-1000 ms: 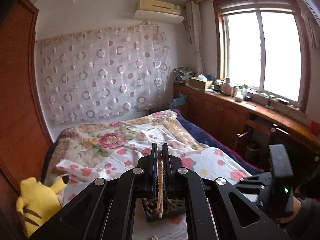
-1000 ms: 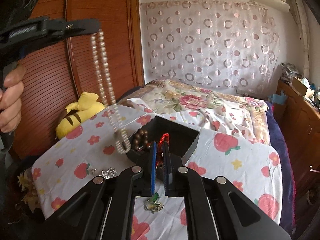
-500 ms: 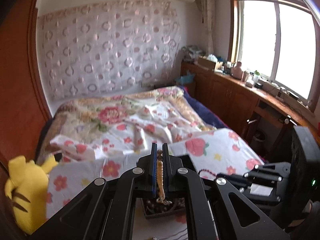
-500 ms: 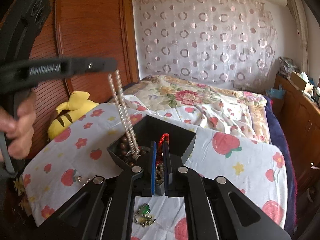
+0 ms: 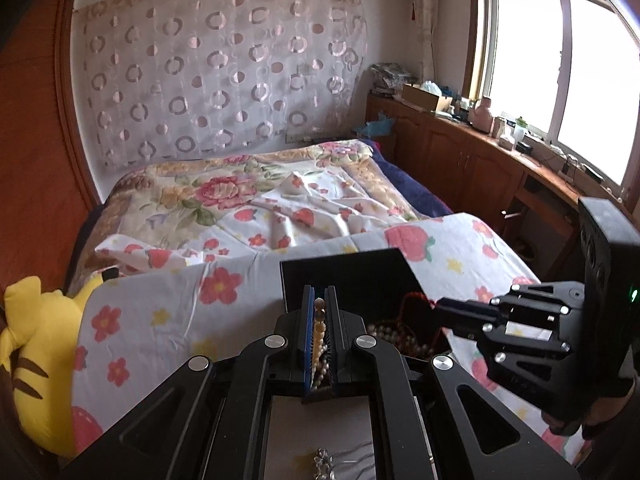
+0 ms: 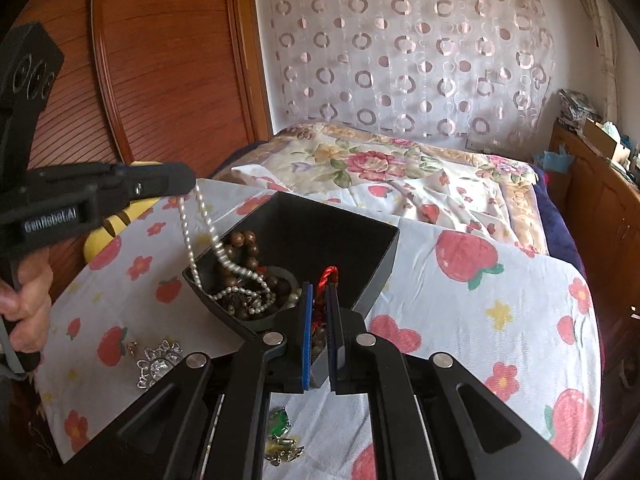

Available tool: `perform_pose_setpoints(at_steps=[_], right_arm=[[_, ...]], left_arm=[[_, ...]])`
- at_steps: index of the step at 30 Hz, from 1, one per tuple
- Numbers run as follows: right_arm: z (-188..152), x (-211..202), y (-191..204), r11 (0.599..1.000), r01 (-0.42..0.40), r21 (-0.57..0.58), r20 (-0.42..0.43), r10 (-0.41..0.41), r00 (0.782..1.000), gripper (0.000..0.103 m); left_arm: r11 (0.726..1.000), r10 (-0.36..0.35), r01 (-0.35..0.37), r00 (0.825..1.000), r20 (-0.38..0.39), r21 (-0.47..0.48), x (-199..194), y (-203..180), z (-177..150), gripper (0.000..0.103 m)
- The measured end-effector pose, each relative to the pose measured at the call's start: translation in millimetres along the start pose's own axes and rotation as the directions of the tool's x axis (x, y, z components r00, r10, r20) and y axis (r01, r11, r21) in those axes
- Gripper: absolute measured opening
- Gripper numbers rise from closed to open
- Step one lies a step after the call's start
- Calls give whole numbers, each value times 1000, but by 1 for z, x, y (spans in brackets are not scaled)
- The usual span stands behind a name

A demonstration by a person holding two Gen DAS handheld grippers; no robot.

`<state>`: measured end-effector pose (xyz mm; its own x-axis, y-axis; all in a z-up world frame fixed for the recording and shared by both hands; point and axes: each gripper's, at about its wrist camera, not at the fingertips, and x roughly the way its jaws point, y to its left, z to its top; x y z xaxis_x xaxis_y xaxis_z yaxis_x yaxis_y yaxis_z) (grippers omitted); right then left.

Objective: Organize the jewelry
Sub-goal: 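Lower the pearl strand into the box with the left tool while the right tool releases the red bracelet there, then grasp the silver hair comb with the left tool while the right tool grasps the green pendant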

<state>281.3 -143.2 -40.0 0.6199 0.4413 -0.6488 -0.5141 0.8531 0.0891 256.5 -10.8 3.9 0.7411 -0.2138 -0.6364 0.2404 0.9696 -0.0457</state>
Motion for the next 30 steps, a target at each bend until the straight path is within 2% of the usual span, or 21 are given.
perform_pose_setpoints(at_steps=[8,10,11,13,18,20,22,27,30], right_arm=[[0,-6,3,1000,-12,-6,26,13,1000,9],[-1,-8,4,1000,-11,-7,29,11,1000,15],[-2,-10,3,1000,-13,-8,32,13,999,20],[-3,-12,3,1000,-13,-11,37,13,999,23],[-15,-27,1,1000,-12,-4,44,12,999,23],[-22,-33,1,1000,-19,-6,44,19,999,23],[-31,-38,2,1000,-24,-15,36,24,999,23],[-57,-36,3,999,-38,-38,-45,36,998,23],[-69,-24,9,997,-42,-69,-111,35,993,23]], left_arm=[[1000,19,-19,1000,-1,12,-3,-1,-9,5],[1000,20,-20,1000,2,13,-5,-1,-11,7],[1000,18,-18,1000,2,11,-5,-1,-11,10],[1000,23,-23,1000,5,10,-6,-1,-12,27],[999,30,-30,999,24,15,-19,-1,-23,49],[1000,27,-27,999,31,12,-25,-1,-31,54],[1000,29,-29,999,36,10,-29,0,-37,66],[1000,15,-14,999,44,-15,-41,5,-61,87],[999,13,-12,999,36,-35,-44,10,-77,91]])
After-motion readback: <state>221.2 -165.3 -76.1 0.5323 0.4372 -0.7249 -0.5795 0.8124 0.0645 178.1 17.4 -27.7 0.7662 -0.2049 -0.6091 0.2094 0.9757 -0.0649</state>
